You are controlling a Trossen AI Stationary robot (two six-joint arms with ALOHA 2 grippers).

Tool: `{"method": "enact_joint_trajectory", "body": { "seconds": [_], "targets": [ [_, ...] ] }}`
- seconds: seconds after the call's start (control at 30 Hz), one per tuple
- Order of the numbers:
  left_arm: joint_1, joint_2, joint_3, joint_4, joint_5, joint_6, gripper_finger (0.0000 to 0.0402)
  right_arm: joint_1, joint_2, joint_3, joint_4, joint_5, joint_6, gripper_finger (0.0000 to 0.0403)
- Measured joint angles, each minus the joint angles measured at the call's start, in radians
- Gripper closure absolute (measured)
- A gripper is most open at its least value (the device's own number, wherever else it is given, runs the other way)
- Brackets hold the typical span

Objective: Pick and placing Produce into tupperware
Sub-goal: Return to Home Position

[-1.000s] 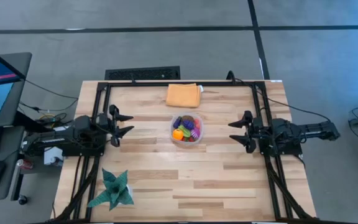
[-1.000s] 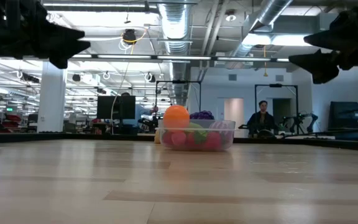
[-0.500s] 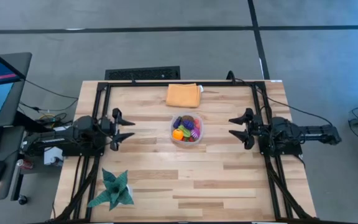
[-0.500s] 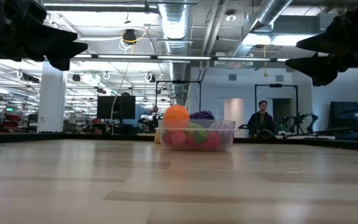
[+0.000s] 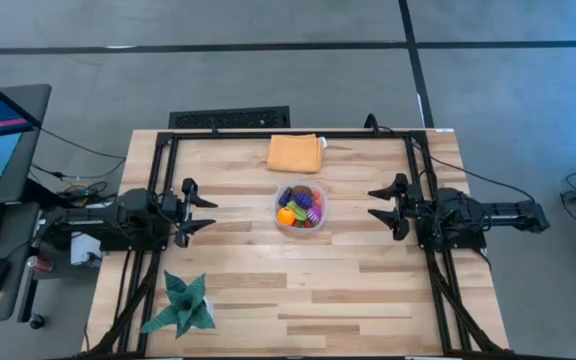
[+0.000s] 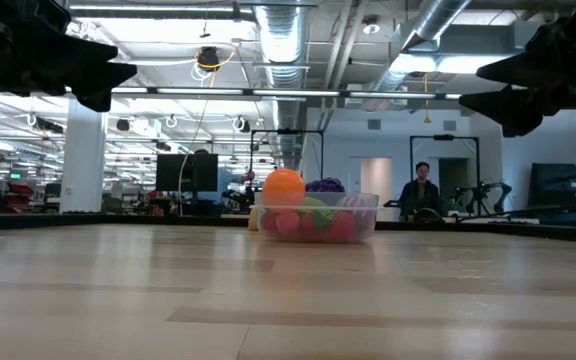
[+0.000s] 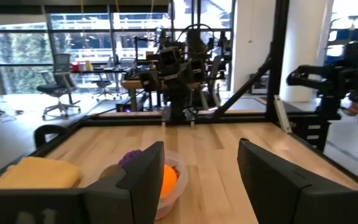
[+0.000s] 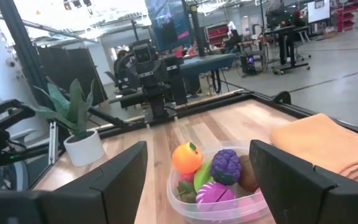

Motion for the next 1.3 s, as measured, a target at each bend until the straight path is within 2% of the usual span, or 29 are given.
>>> {"method": "enact_joint_trajectory", "body": {
  "seconds": [0.17,0.37,0.63,1.3],
  "targets": [
    [-0.013,0.0,-0.001,-0.011,-0.049,0.029,0.0207,0.0,0.0,0.0,0.0,0.0,-0.009,0.0097],
    [-0.013,0.001,0.0,-0.087,-0.055,0.035,0.0207,0.0,0.004,0.0,-0.001,-0.008,-0.051,0.0097],
    [-0.012,0.001,0.0,-0.089,-0.076,0.045,0.0207,0.002,0.022,0.001,-0.024,-0.131,-0.047,0.0097],
    [-0.012,0.001,0.0,-0.089,-0.079,0.039,0.0207,0.003,0.033,0.017,-0.037,-0.134,-0.076,0.0097]
  ]
}}
